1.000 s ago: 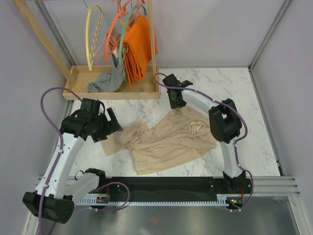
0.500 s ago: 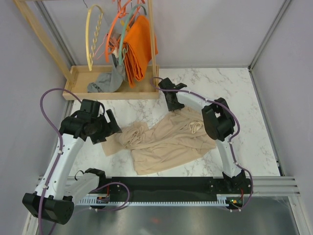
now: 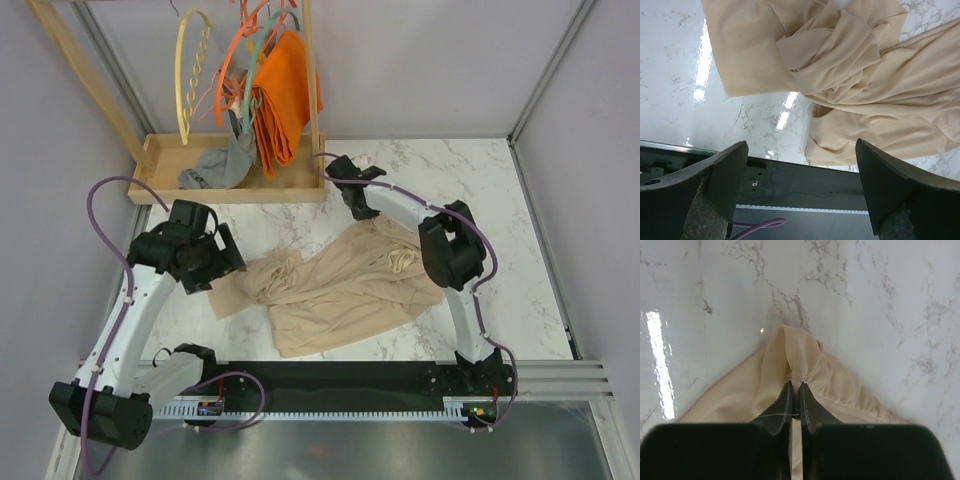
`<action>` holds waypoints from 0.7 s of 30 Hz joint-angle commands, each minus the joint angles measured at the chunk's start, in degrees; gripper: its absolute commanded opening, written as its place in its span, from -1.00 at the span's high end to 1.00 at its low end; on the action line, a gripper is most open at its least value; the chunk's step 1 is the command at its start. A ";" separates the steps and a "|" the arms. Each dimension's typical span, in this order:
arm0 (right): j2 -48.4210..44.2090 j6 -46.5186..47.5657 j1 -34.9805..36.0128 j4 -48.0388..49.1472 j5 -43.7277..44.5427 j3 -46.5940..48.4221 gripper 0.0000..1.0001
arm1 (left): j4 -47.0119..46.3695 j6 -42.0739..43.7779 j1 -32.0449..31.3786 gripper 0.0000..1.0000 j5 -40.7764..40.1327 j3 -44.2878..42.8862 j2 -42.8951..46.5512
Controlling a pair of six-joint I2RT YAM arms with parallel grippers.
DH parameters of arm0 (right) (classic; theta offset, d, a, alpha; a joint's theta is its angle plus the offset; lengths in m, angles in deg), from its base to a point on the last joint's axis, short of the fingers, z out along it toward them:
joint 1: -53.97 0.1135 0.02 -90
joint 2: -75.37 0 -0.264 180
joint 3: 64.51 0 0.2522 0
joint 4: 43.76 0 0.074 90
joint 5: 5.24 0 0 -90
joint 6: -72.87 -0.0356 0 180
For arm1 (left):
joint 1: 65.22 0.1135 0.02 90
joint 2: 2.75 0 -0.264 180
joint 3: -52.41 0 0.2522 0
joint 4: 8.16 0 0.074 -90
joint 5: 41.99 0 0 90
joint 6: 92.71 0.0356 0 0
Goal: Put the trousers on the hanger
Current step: Flatten out the trousers at the center of the board.
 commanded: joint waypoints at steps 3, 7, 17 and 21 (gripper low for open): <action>-9.68 0.92 -3.14 -6.52 5.66 0.47 1.00 | -4.00 0.08 2.22 -0.92 -1.34 0.87 -6.61; -15.21 1.44 -6.57 -8.64 5.15 -2.24 0.97 | -8.38 -1.24 5.48 -0.89 0.77 2.01 -12.59; -21.73 1.88 -10.62 -10.58 0.14 -6.12 1.00 | -13.84 -4.74 16.99 -0.78 2.45 3.16 -26.12; -22.08 2.15 -10.88 -10.23 -1.97 -7.18 1.00 | -16.04 -6.42 18.14 -0.65 1.22 1.76 -30.07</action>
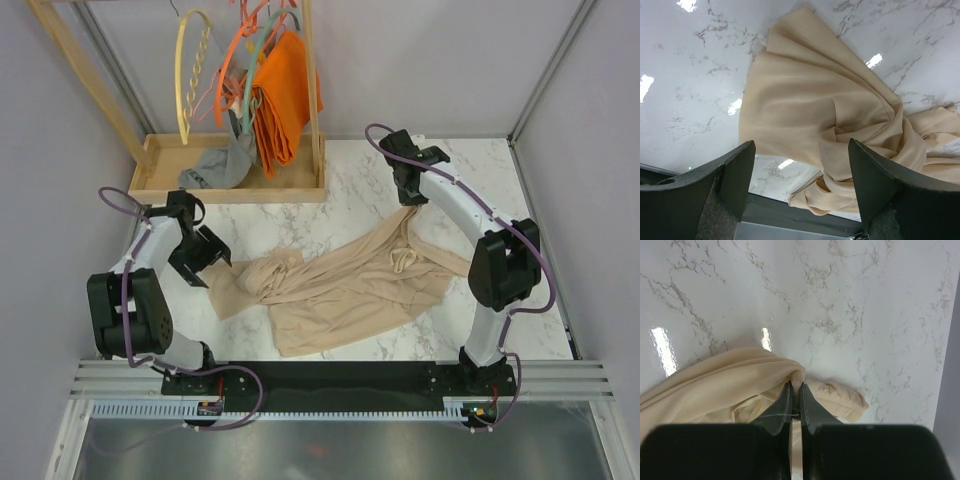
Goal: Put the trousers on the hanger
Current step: Flatten out the trousers at the center of the board.
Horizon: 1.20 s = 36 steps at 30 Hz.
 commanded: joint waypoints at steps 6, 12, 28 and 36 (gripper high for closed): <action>-1.88 1.19 -1.03 -0.13 -4.43 -0.45 1.00 | -5.32 -4.26 2.25 -0.40 -1.32 -3.74 -8.91; -2.58 1.28 -2.88 0.05 -6.29 -0.88 1.00 | -6.64 -2.95 5.24 -0.28 -2.81 -3.92 -11.46; -2.06 1.45 -3.58 0.05 -8.13 0.17 1.00 | -9.10 -1.98 6.39 -0.27 0.61 -4.19 -16.91; -2.67 1.80 -3.67 -0.30 -7.87 1.49 1.00 | -10.16 0.30 6.48 0.58 0.61 -3.39 -18.50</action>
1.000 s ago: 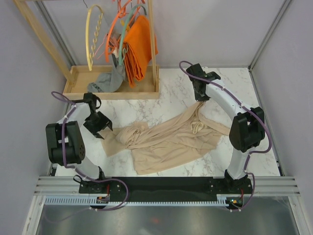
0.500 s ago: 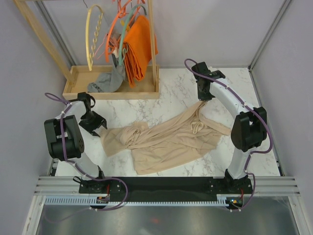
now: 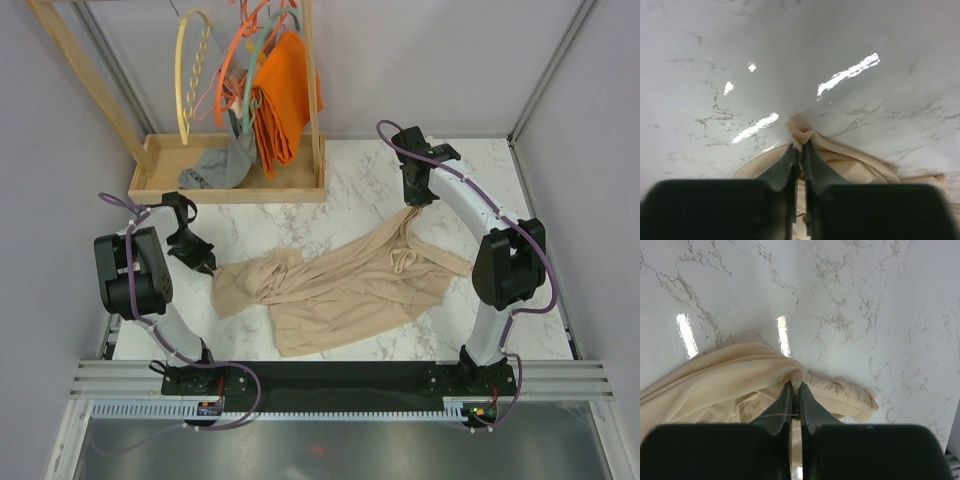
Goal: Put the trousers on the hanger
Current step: Flatten out the trousers at the center of the board.
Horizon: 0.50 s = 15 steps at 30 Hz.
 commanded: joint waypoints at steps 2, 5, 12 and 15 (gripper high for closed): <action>-2.63 0.91 -0.17 -0.78 1.03 2.45 1.00 | -2.14 2.43 0.34 0.95 -0.59 -0.55 -0.34; -3.33 1.08 -0.35 -1.40 2.69 3.59 1.00 | 0.76 3.84 0.78 0.95 -3.56 -2.13 4.74; -5.96 0.03 -4.21 -2.63 8.58 5.53 1.00 | 10.69 6.04 1.13 0.96 -10.96 -7.32 25.37; -6.50 -1.29 -5.62 -2.81 7.81 6.93 1.00 | 16.82 5.60 1.04 0.95 -12.89 -9.17 30.85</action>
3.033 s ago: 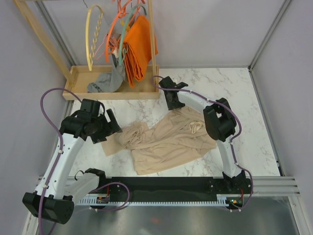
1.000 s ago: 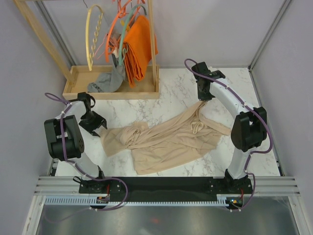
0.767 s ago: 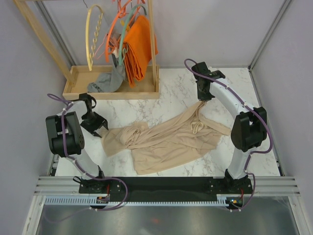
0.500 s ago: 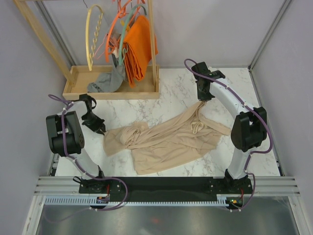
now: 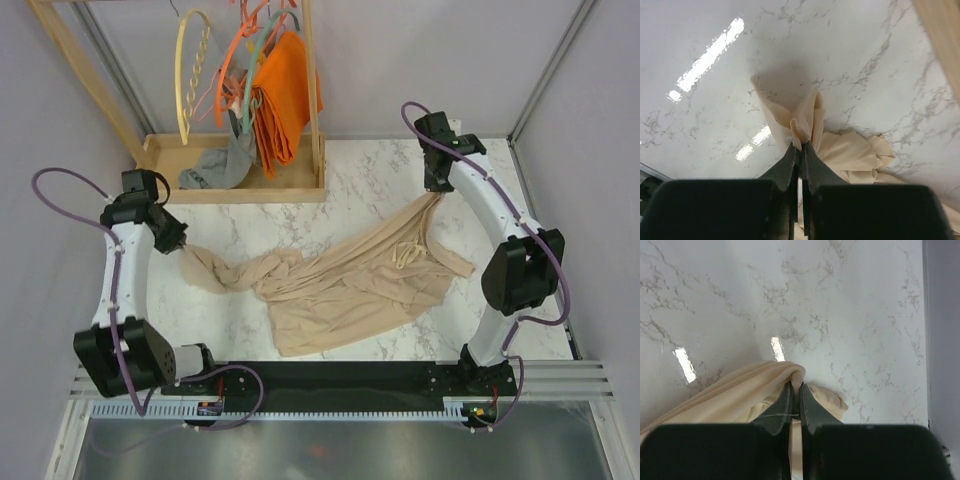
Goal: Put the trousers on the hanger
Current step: Flatten out the trousers at the center of the board.
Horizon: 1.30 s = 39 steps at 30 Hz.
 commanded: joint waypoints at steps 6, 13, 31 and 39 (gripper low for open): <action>-4.69 -6.07 -6.31 -2.22 -1.33 5.43 1.00 | 8.02 1.83 -0.10 0.96 -7.17 -2.58 12.50; -5.22 -7.31 -10.63 -3.72 -1.17 4.56 1.00 | 7.50 7.72 -1.76 0.95 -22.88 -8.39 17.42; -3.29 -2.92 -14.23 -2.05 11.85 1.21 1.00 | -0.05 6.23 -3.79 0.95 -13.71 9.71 5.86; 3.91 -3.18 -14.23 -1.79 6.93 5.70 1.00 | -2.88 5.53 -1.51 0.96 -12.89 -1.78 -9.63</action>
